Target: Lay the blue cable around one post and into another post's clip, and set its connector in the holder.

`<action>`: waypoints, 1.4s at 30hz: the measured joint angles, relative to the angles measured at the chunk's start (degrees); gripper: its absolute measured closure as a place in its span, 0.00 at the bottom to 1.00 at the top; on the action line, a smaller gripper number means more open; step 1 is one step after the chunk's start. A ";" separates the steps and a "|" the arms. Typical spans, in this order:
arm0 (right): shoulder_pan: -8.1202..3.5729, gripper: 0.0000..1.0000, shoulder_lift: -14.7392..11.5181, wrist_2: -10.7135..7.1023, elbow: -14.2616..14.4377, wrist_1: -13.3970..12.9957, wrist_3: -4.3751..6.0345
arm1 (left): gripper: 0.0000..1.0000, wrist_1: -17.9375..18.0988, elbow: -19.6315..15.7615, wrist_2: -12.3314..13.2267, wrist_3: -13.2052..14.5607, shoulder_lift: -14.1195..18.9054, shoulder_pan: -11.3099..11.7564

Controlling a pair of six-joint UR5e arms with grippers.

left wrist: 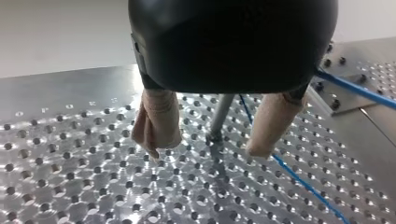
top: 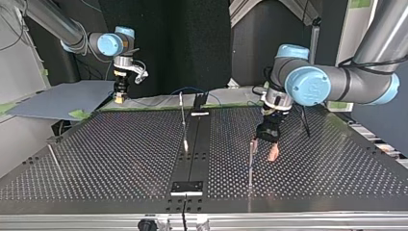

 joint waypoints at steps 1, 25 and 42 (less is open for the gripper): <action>0.00 0.80 0.01 0.00 0.00 -0.02 0.01 | 0.00 0.03 -0.01 0.02 -0.46 0.06 0.06; 0.00 0.80 0.00 0.00 0.02 -0.01 -0.01 | 0.00 -1.60 -1.87 1.02 -11.77 3.16 0.21; 0.00 0.80 0.00 0.00 0.02 0.16 -0.02 | 0.00 -0.08 -3.54 0.90 -13.86 6.64 0.49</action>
